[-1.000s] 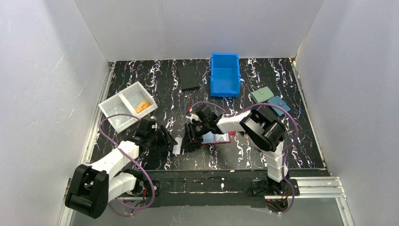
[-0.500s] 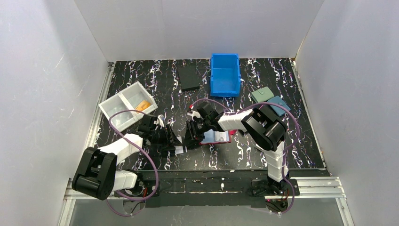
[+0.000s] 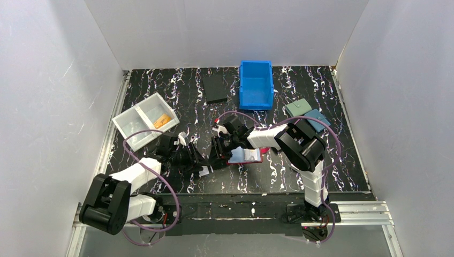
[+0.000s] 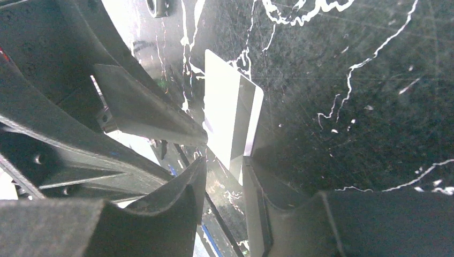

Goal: Take the credit cards out of the card holder
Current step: Move the credit card to the corner of the board.

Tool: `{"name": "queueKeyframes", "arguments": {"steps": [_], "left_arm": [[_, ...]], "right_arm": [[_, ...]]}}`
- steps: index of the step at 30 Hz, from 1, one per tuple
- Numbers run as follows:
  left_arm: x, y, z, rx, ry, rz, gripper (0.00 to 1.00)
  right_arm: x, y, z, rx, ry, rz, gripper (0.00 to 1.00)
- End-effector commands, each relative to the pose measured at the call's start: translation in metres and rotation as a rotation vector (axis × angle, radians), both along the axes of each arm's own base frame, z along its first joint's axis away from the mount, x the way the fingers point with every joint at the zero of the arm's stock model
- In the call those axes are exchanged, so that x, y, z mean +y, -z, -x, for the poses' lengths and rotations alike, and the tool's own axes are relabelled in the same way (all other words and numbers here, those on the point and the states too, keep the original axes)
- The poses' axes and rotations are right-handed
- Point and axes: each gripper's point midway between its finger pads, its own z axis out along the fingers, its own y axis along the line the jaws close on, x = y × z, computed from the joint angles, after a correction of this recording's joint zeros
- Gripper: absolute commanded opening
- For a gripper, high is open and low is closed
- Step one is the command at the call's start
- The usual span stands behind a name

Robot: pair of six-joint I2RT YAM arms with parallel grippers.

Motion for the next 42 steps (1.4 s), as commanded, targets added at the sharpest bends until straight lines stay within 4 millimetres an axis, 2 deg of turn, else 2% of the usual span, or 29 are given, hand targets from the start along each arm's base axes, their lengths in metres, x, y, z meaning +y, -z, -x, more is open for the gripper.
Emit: {"name": "queueKeyframes", "arguments": {"steps": [1,5,9,15,19,25,34,42], "left_arm": [[0.013,-0.005,-0.002,-0.019,-0.029,-0.069,0.46],[0.033,0.003,0.005,-0.002,-0.066,-0.167,0.48],[0.041,0.008,0.013,0.032,-0.11,-0.193,0.46],[0.052,-0.005,0.028,0.038,-0.19,-0.201,0.49],[0.055,-0.011,0.049,0.111,-0.239,-0.184,0.51],[0.05,-0.009,0.08,0.241,-0.275,-0.113,0.55],[0.044,-0.02,0.098,0.311,-0.256,-0.055,0.6],[0.034,-0.018,0.104,0.356,-0.225,0.011,0.64]], "right_arm": [[-0.014,0.037,-0.005,-0.062,0.02,0.13,0.4],[-0.013,0.031,-0.011,-0.119,0.002,0.125,0.4],[-0.014,0.028,-0.023,-0.215,-0.035,0.153,0.4],[-0.008,0.023,-0.05,-0.351,-0.055,0.198,0.39],[-0.005,0.031,-0.062,-0.395,-0.09,0.238,0.39],[0.006,0.042,-0.023,-0.33,-0.224,0.217,0.39],[0.006,0.042,0.033,-0.338,-0.397,0.212,0.39],[-0.001,0.036,0.039,-0.36,-0.429,0.222,0.39]]}}
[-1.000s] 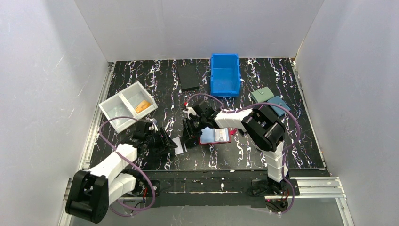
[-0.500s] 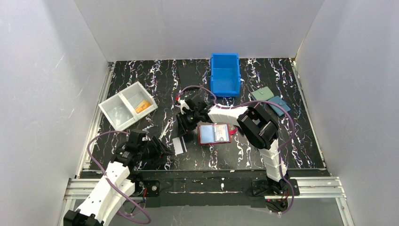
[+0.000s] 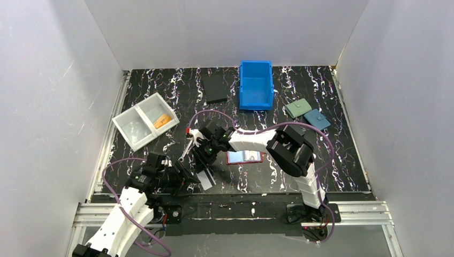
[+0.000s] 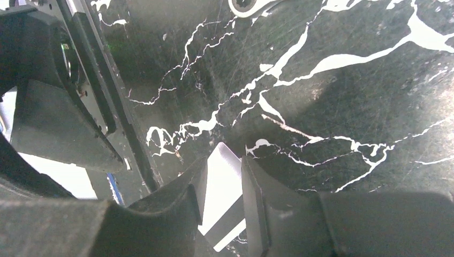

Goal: Take the credit cards out of the card holder
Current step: Move the credit card to the corner of the board.

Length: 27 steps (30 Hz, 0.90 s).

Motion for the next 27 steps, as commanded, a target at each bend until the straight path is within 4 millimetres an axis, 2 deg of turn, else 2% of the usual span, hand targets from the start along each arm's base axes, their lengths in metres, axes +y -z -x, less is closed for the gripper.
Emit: {"name": "queueKeyframes", "arguments": {"steps": [1,10,27], "left_arm": [[-0.008,0.002,0.009,0.059,0.016,0.06,0.64],[-0.02,0.012,0.0,-0.01,0.018,0.153,0.64],[-0.023,0.025,-0.002,0.009,0.03,0.131,0.63]], "right_arm": [[-0.048,0.038,0.017,0.033,-0.015,0.2,0.39],[-0.05,0.035,0.028,0.055,-0.016,0.181,0.38],[-0.05,0.036,0.037,0.1,-0.017,0.172,0.36]]}}
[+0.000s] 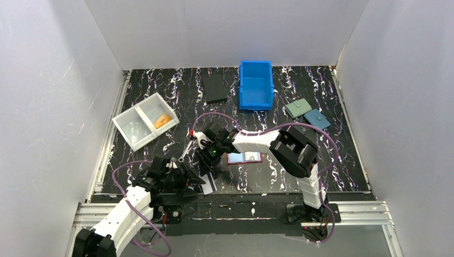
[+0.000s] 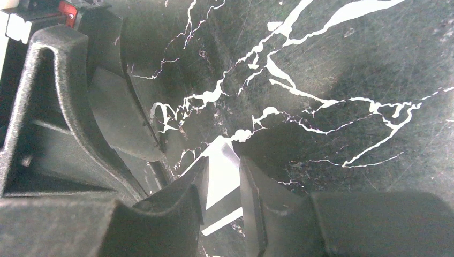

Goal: Take the credit cards out of the card holder
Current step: Move the credit card to the corner of the board.

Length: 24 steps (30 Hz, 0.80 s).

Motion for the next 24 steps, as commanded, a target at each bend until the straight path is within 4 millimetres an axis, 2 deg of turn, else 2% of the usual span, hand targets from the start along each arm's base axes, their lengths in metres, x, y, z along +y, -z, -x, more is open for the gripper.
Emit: {"name": "queueKeyframes", "arguments": {"steps": [1,5,9,11,16,18,19,21,24], "left_arm": [[-0.003,0.001,0.001,-0.003,0.003,0.02,0.63],[-0.004,0.002,0.004,-0.001,0.011,0.023,0.62],[-0.003,0.0,0.002,-0.02,0.022,0.015,0.62],[-0.004,-0.002,0.0,-0.043,0.043,0.006,0.61],[-0.002,-0.019,-0.013,-0.141,0.128,-0.052,0.61],[-0.002,-0.025,-0.018,-0.176,0.157,-0.065,0.61],[-0.002,-0.028,-0.021,-0.195,0.169,-0.072,0.61],[-0.001,-0.034,-0.026,-0.222,0.19,-0.095,0.61],[0.003,-0.037,-0.037,-0.255,0.225,-0.157,0.59]], "right_arm": [[-0.033,0.035,0.02,0.061,0.002,0.162,0.36],[-0.027,0.029,0.014,0.049,0.0,0.15,0.37],[-0.023,0.016,0.012,0.053,-0.009,0.11,0.38],[-0.02,0.005,0.003,0.017,-0.012,0.08,0.41],[-0.031,-0.043,-0.054,-0.146,0.004,-0.004,0.46],[-0.039,-0.061,-0.069,-0.202,-0.003,-0.049,0.47],[-0.043,-0.07,-0.07,-0.234,-0.048,-0.085,0.47],[-0.053,-0.084,-0.055,-0.288,-0.223,-0.144,0.48],[-0.073,-0.091,-0.013,-0.405,-0.56,-0.22,0.52]]}}
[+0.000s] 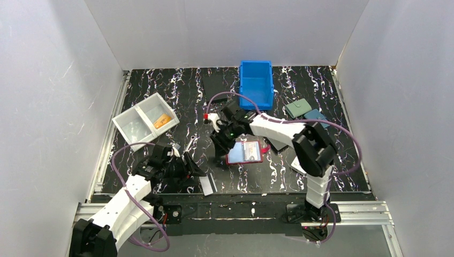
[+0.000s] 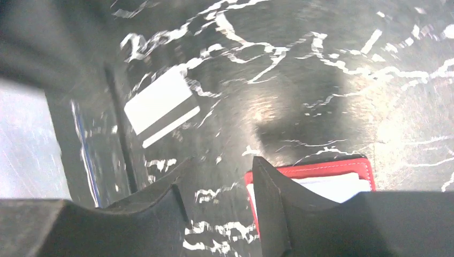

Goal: Take the credit cards out of the card holder
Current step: Move the credit card to the corner of the board, then pick up the credit card at the corner of the board.

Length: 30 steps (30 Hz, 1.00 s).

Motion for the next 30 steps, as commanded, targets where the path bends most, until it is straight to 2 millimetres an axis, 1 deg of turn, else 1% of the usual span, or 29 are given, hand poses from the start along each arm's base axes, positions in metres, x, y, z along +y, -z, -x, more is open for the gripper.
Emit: {"name": "queueKeyframes", "arguments": {"steps": [1,3,4,5,7,8,9,11,14,17,19,21,22,24,26,28,29,30], "left_arm": [[0.009,-0.003,-0.012,-0.07,0.079,-0.114,0.57],[0.011,-0.001,-0.02,-0.079,0.111,-0.154,0.5],[0.012,0.001,-0.023,-0.077,0.125,-0.175,0.48],[0.012,0.002,-0.026,-0.082,0.144,-0.188,0.45],[0.012,0.002,-0.033,-0.096,0.172,-0.2,0.43],[0.011,0.002,-0.035,-0.104,0.189,-0.203,0.42],[0.011,0.001,-0.037,-0.114,0.203,-0.21,0.42],[0.012,0.001,-0.039,-0.112,0.221,-0.225,0.41],[0.01,-0.003,-0.044,-0.123,0.223,-0.217,0.41],[0.007,-0.007,-0.047,-0.133,0.207,-0.204,0.37],[0.006,-0.007,-0.048,-0.142,0.197,-0.198,0.37],[0.007,-0.007,-0.049,-0.146,0.18,-0.198,0.37],[0.006,-0.008,-0.05,-0.147,0.178,-0.196,0.37],[0.004,-0.009,-0.05,-0.142,0.178,-0.182,0.37],[0.004,-0.008,-0.049,-0.141,0.181,-0.178,0.37],[0.006,-0.006,-0.049,-0.142,0.172,-0.191,0.37],[0.007,-0.006,-0.05,-0.145,0.16,-0.197,0.37],[0.008,-0.006,-0.05,-0.149,0.15,-0.201,0.37]], "right_arm": [[-0.02,-0.041,0.067,-0.278,-0.564,-0.133,0.55],[-0.025,-0.031,0.091,-0.474,-0.73,-0.137,0.68],[-0.024,-0.022,0.101,-0.568,-0.815,-0.148,0.73],[-0.023,-0.012,0.111,-0.59,-0.861,-0.118,0.74],[-0.006,-0.01,0.116,-0.647,-0.844,-0.089,0.74],[-0.001,-0.011,0.119,-0.69,-0.849,-0.087,0.74],[0.008,-0.018,0.121,-0.735,-0.844,-0.086,0.74],[0.022,-0.035,0.119,-0.804,-0.783,-0.059,0.73],[0.016,-0.054,0.118,-0.889,-0.815,0.01,0.73],[0.006,-0.06,0.118,-0.885,-0.776,0.048,0.73],[0.004,-0.063,0.128,-0.93,-0.776,0.018,0.73],[0.009,-0.064,0.142,-0.947,-0.764,-0.032,0.74],[0.011,-0.061,0.143,-0.934,-0.716,-0.016,0.73],[0.014,-0.045,0.146,-0.88,-0.652,0.013,0.69],[0.016,-0.034,0.14,-0.919,-0.615,0.049,0.69],[0.024,-0.036,0.142,-0.931,-0.598,0.023,0.69],[0.031,-0.043,0.148,-0.945,-0.588,-0.03,0.69],[0.033,-0.046,0.156,-0.957,-0.594,-0.065,0.69]]}}
